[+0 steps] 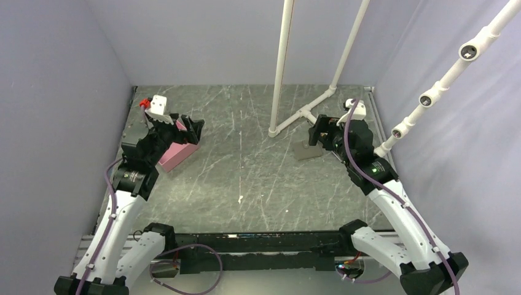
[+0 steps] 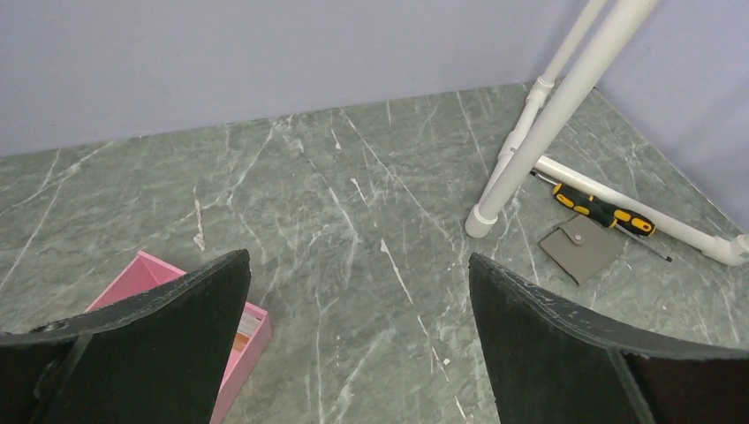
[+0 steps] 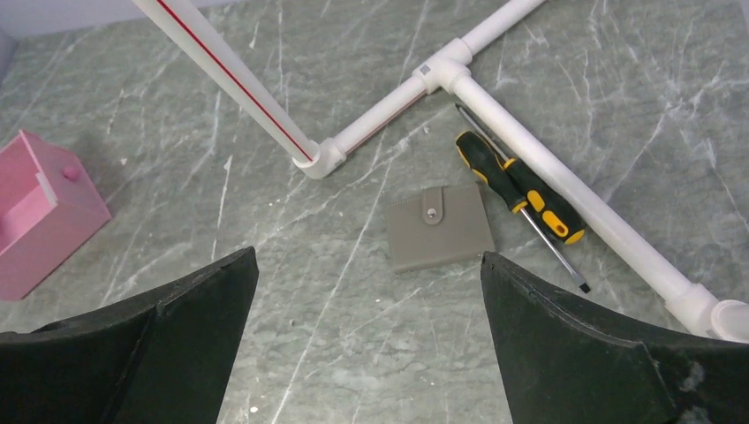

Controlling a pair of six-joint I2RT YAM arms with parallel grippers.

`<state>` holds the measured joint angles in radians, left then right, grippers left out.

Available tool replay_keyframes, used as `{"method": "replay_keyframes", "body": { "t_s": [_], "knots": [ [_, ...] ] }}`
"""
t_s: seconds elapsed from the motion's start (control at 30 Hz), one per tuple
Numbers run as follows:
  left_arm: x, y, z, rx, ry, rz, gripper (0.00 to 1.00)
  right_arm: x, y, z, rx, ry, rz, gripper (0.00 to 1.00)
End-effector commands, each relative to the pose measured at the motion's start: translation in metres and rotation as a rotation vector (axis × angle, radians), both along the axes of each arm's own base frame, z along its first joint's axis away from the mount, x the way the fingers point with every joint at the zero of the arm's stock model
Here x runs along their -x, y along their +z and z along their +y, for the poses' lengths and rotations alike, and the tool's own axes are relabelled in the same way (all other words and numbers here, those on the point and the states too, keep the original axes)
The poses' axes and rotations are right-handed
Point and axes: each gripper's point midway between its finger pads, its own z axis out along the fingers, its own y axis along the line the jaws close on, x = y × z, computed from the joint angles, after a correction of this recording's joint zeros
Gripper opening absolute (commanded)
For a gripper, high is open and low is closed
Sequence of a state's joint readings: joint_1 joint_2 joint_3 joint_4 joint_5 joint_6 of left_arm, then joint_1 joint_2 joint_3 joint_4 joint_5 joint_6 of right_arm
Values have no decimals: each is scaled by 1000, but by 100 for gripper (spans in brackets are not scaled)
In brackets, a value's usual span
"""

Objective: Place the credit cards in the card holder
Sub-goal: Move the card holder to the center of the board.

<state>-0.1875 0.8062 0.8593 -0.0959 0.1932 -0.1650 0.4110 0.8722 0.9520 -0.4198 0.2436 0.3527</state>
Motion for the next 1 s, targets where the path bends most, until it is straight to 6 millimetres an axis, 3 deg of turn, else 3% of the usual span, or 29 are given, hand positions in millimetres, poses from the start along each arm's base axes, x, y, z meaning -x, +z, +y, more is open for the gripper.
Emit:
{"method": "replay_keyframes", "body": {
  "t_s": [0.0, 0.17, 0.3, 0.6, 0.77, 0.97],
  "knots": [
    [0, 20, -1, -23, -9, -49, 99, -7, -8, 3, -15, -13, 9, 100],
    [-4, 14, -6, -23, -26, -16, 99, -18, -26, 14, -20, 14, 38, 100],
    [-9, 8, -11, -27, -41, 21, 99, -41, -54, 20, 1, 3, 100, 99],
    [-14, -6, -23, -59, -80, 74, 99, -102, -159, 30, -31, 75, 400, 91],
    [-16, -13, -30, -72, -104, 96, 99, -118, -199, 14, -21, 4, 508, 87],
    [-16, -14, -34, -70, -127, 101, 99, -114, -229, -3, 49, -43, 558, 87]
  ]
}}
